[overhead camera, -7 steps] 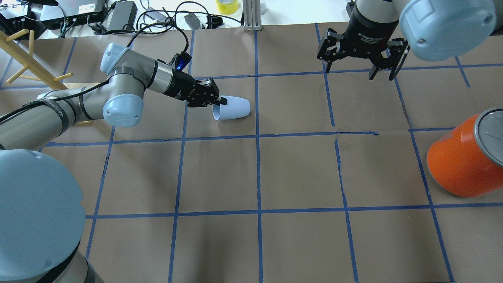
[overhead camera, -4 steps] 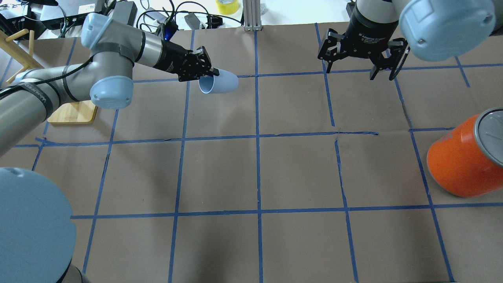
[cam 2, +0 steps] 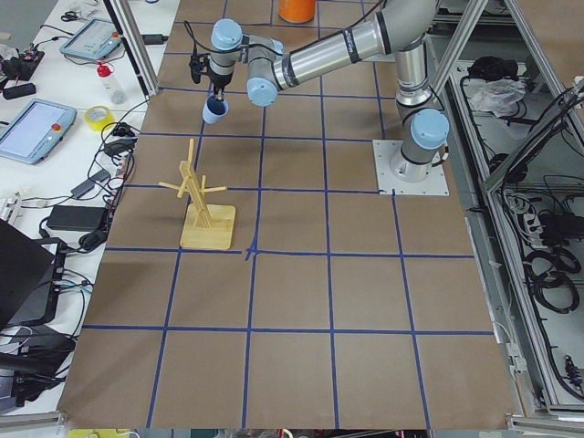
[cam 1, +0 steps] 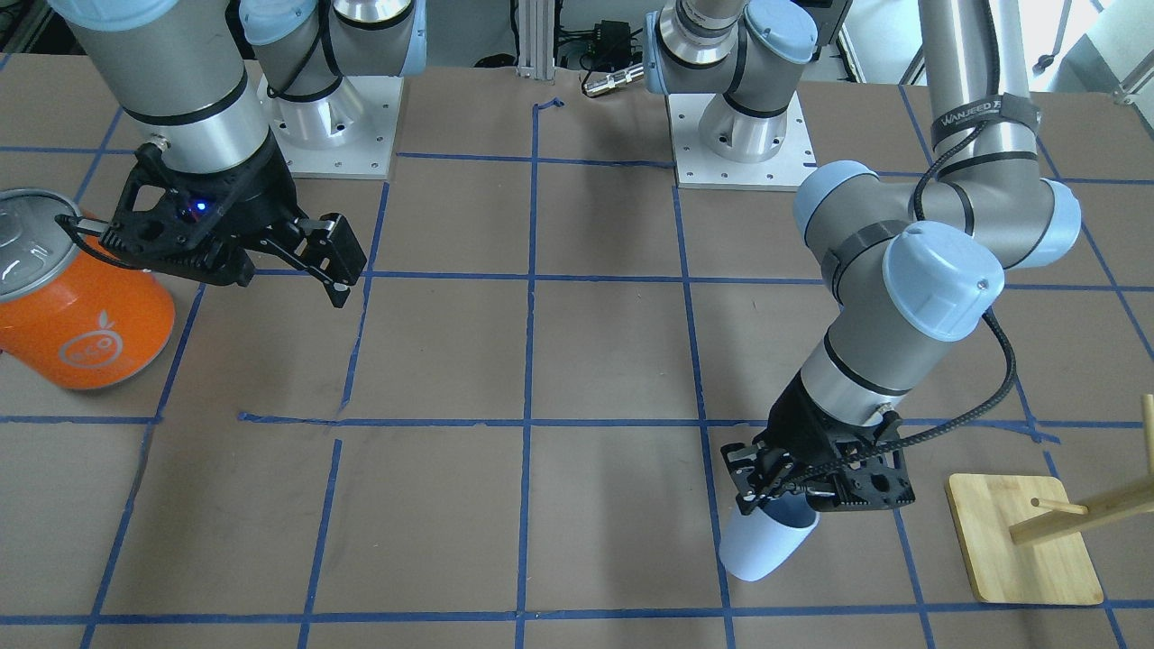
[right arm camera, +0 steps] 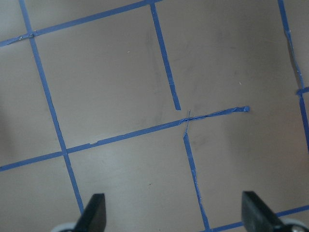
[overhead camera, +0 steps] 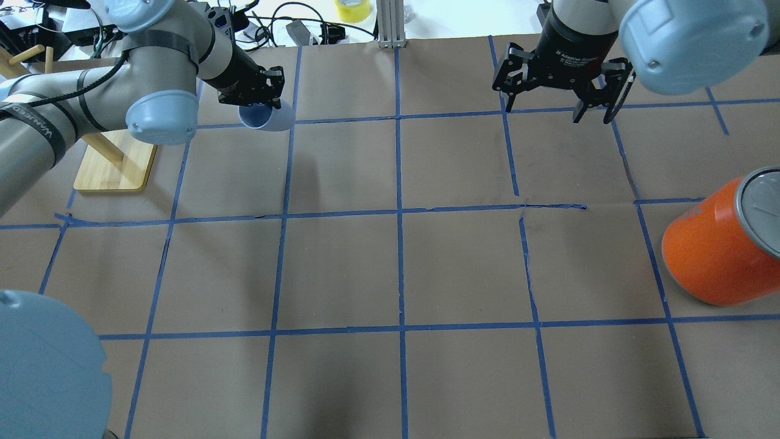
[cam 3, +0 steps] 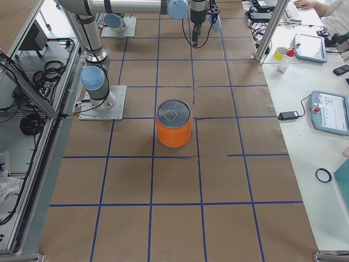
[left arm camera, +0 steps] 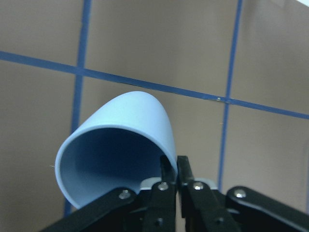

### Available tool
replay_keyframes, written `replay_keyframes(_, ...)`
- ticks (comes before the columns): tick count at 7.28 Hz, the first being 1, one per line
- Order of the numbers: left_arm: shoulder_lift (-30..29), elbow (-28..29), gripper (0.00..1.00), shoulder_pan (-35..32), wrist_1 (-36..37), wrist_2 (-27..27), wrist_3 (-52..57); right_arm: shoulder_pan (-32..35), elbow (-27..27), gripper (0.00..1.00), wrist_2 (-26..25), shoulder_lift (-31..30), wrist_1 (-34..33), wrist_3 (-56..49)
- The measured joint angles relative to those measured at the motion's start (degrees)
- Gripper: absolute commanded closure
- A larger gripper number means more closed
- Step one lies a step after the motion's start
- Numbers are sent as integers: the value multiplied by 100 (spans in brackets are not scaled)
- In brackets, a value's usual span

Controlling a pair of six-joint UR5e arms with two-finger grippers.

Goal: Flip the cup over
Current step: 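Rotate the cup upright with the left gripper and set it down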

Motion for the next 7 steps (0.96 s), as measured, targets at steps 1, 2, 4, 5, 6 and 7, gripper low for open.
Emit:
replay_keyframes(1, -53, 47, 100, 80, -177, 584, 555, 1, 0, 0, 2, 0, 0, -6)
replay_keyframes(2, -118, 53, 100, 148, -322, 970, 1019, 5, 0, 0, 2, 0, -3, -7)
replay_keyframes(4, -225, 37, 100, 190, -622, 1251, 1570, 8, 0, 0, -4, 11, -4, 12)
replay_keyframes(5, -246, 44, 23, 193, -763, 1271, 1647, 9, 0, 0, 6, 17, -7, 18)
replay_keyframes(6, -258, 50, 12, 195, -816, 1278, 1683, 9, 0, 0, -1, 19, -8, 11)
replay_keyframes(7, -266, 69, 0, 198, -816, 1288, 1697, 9, 0, 0, -25, 17, -7, -10)
